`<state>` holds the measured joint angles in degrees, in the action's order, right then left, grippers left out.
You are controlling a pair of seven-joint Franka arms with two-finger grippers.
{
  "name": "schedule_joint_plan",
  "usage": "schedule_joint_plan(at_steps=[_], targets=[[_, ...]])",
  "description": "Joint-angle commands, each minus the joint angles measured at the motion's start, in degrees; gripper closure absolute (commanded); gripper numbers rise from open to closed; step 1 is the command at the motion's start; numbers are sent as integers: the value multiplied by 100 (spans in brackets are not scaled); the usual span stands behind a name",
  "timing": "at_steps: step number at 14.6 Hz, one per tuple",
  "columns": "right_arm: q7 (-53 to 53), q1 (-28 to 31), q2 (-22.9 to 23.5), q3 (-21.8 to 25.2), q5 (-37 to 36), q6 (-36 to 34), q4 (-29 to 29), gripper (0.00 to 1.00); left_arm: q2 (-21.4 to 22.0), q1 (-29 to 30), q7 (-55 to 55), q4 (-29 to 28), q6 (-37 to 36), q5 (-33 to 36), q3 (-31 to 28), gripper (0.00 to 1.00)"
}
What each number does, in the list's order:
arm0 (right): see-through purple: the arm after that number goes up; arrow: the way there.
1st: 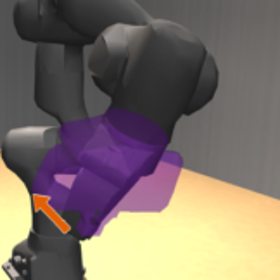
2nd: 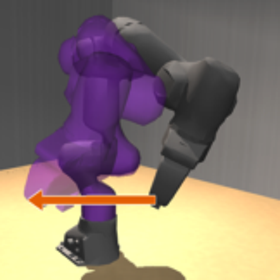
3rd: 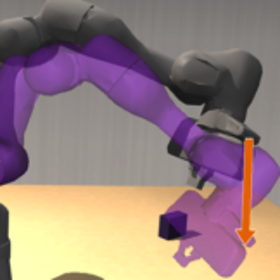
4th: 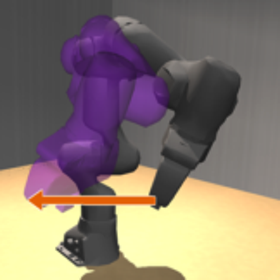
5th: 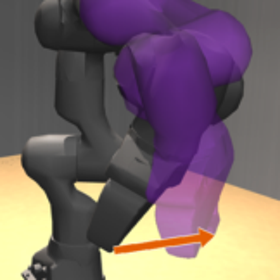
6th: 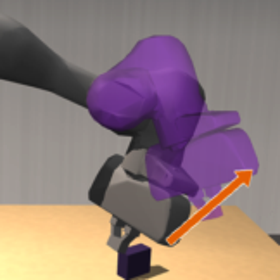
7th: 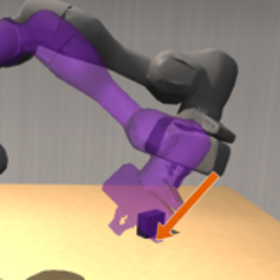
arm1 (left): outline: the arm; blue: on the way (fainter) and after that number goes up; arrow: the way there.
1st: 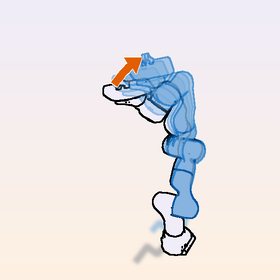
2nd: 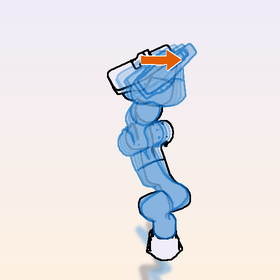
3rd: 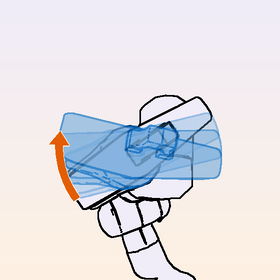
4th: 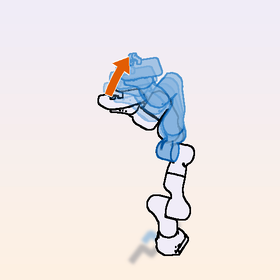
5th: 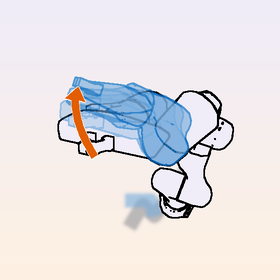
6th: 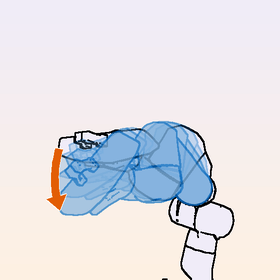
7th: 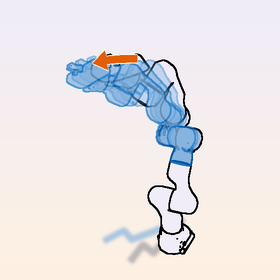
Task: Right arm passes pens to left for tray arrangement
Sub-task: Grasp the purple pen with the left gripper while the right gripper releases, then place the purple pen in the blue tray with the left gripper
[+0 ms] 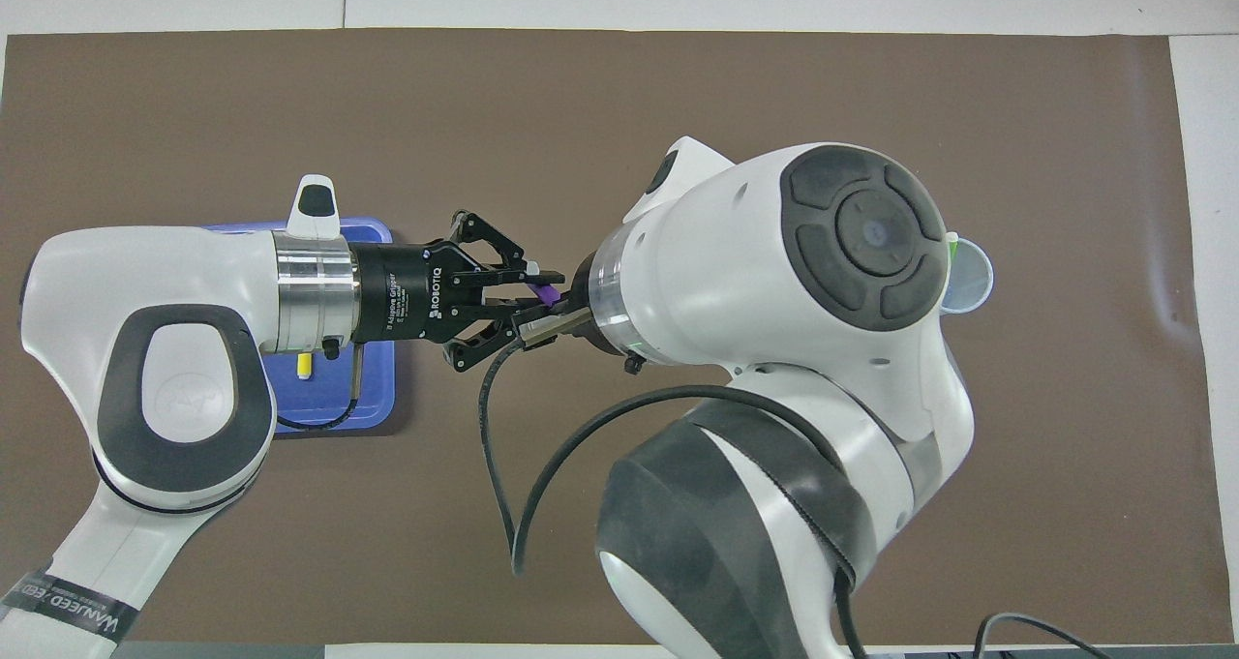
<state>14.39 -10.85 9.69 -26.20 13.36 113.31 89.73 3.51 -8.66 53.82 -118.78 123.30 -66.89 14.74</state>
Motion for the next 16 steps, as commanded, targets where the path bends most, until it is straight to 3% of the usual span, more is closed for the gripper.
schedule_joint_plan(at_steps=[1,2,3,4,8,12,16], targets=[[-85,13,59,-34,17,-63,-60,100,53,4,-118,-49,71,-132,-50,100],[-85,21,59,-34,17,-63,-52,100,53,4,-118,-49,71,-132,-50,100],[-68,39,50,-34,17,-80,-43,77,53,13,-118,-49,80,-132,-50,100],[-94,74,-19,-25,8,-150,9,1,53,13,-118,-49,80,-132,-59,100],[-156,530,-458,-8,17,-756,194,0,53,92,-126,-31,98,-132,-59,100],[-208,1162,-609,1,8,-854,370,0,10,241,-179,30,107,-44,-76,100],[-1445,1848,-819,19,-114,-995,772,0,-96,601,-311,214,-8,1078,-76,100]])
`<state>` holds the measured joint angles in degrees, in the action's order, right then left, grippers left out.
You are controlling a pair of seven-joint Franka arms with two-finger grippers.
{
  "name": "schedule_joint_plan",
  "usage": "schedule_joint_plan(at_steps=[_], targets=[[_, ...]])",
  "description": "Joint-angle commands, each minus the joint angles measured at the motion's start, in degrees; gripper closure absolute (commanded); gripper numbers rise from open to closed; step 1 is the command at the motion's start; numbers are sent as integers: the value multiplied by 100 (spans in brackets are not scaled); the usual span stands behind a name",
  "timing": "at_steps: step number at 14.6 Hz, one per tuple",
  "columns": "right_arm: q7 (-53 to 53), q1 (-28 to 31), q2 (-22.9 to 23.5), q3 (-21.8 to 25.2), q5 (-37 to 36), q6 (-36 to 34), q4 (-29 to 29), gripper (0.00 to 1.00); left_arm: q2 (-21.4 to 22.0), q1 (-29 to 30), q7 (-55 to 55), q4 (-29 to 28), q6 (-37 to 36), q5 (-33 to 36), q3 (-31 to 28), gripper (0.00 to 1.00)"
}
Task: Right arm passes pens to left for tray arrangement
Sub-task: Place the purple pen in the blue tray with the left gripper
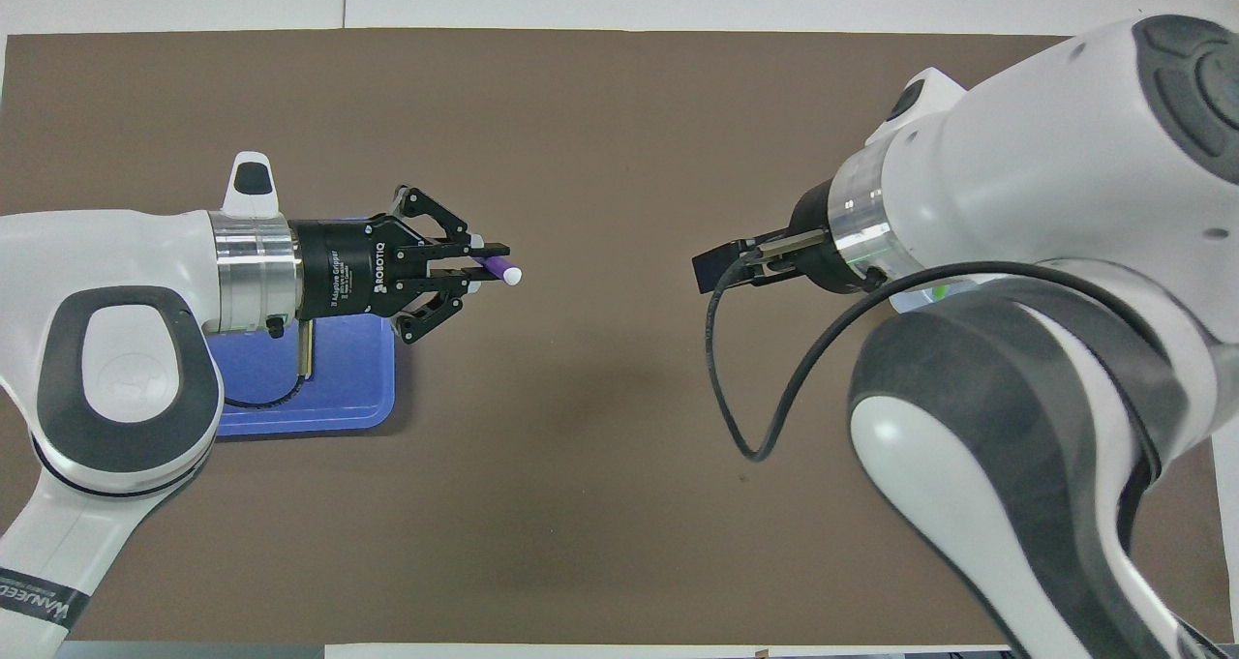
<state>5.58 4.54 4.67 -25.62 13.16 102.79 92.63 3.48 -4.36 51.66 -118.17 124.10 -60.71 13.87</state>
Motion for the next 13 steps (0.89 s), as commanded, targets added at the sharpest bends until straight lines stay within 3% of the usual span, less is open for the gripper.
schedule_joint_plan(at_steps=[1,3,6,10,13], targets=[[-645,380,-379,-40,-242,239,658,0,-110,250,-217,163,-114,734,11,100],[-663,398,-379,-31,-811,757,975,0,-119,469,-567,154,-315,1296,2,100],[-654,564,155,-22,-1797,1303,1029,0,-119,1075,-1541,136,-965,2079,2,100],[-970,1373,780,-40,-1992,1875,1011,1,-259,1586,-2956,49,-1362,3247,2,100],[-953,1513,860,-14,-2054,1885,1038,18,-444,1798,-4134,-13,-1459,4257,2,100]])
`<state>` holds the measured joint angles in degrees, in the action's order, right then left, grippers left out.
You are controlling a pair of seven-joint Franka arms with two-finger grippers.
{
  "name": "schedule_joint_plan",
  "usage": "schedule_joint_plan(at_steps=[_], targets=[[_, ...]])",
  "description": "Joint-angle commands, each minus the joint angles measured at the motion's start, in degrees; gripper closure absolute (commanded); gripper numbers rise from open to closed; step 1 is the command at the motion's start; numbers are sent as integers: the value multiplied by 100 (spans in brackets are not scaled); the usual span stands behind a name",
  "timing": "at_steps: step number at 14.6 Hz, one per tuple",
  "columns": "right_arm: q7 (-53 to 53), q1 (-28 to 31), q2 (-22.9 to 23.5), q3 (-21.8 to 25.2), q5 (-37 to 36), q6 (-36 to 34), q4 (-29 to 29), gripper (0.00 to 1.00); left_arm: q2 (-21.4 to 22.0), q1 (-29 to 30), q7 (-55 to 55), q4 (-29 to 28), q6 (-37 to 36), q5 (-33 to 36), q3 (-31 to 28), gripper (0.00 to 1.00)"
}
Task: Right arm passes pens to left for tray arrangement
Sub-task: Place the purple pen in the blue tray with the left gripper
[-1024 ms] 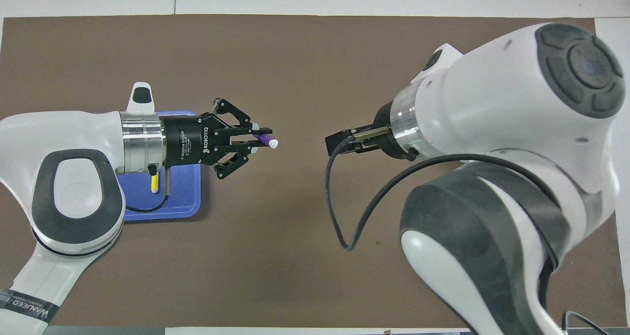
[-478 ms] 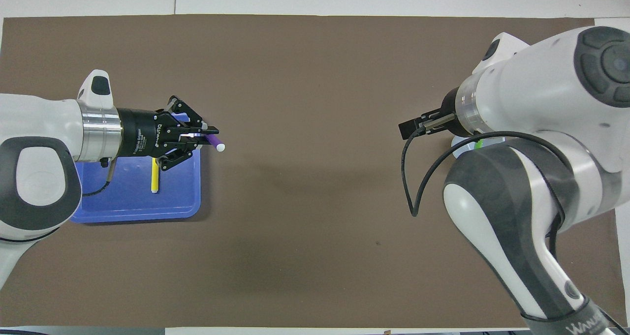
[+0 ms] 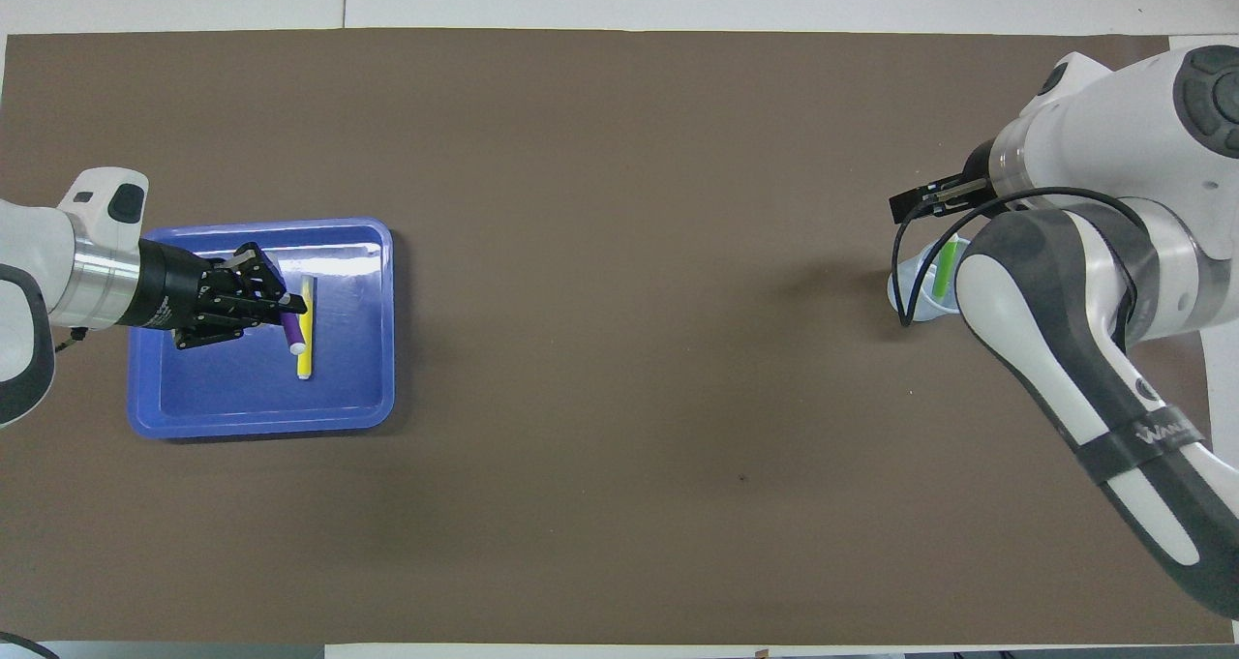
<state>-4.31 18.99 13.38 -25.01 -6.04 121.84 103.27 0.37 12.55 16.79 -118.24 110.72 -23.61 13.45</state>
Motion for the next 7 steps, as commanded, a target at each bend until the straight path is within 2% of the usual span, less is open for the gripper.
schedule_joint_plan(at_steps=[1,4,6,7], targets=[[62,165,68,-74,-126,-29,-43,20,-221,203,-1059,-41,-103,942,44,100],[571,158,60,-74,-143,-151,18,24,-388,362,-1932,-268,238,1796,35,100],[563,193,208,-74,-187,-160,10,25,-380,389,-1960,-628,765,1913,44,100],[563,193,270,-74,-257,-134,-8,29,-388,354,-1986,-708,863,1939,44,100]])
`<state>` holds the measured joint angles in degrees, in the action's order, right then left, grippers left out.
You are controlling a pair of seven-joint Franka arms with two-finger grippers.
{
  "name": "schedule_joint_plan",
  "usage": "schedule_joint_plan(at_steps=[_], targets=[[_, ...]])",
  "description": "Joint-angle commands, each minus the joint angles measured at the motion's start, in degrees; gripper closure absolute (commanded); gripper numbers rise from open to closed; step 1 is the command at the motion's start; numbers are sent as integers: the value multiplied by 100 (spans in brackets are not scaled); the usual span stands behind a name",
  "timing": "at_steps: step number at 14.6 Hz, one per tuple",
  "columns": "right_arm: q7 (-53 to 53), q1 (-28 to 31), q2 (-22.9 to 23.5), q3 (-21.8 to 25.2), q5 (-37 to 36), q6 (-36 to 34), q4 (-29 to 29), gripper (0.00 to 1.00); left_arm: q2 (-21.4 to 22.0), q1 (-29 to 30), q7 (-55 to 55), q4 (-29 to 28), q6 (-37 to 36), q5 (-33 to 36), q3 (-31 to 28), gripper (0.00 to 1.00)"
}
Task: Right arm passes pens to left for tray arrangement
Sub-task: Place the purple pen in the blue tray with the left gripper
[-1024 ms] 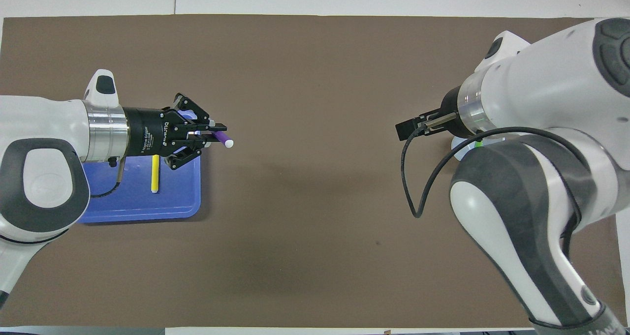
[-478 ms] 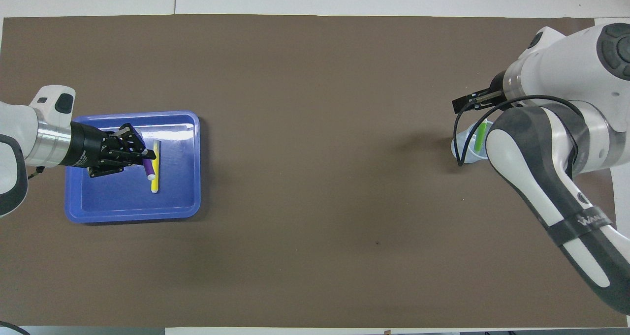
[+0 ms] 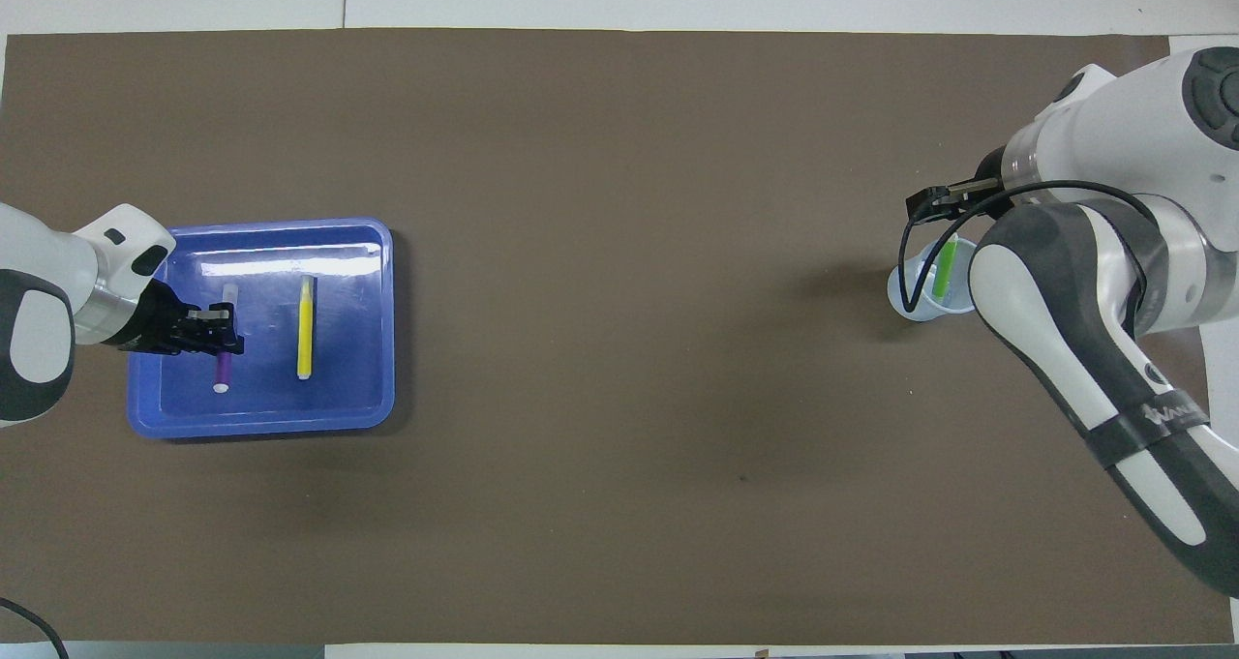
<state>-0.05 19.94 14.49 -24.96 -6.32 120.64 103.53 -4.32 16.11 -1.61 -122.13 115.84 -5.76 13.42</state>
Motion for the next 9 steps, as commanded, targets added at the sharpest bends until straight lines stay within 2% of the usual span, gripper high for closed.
schedule_joint_plan(at_steps=[1,4,9], targets=[[137,98,203,-80,-438,20,-52,34,71,6,-173,-407,534,224,47,100],[137,132,388,-88,-545,3,-70,36,71,41,-156,-793,1062,225,47,100],[120,177,362,-106,-554,-339,-52,36,19,24,-103,-943,1327,225,47,100]])
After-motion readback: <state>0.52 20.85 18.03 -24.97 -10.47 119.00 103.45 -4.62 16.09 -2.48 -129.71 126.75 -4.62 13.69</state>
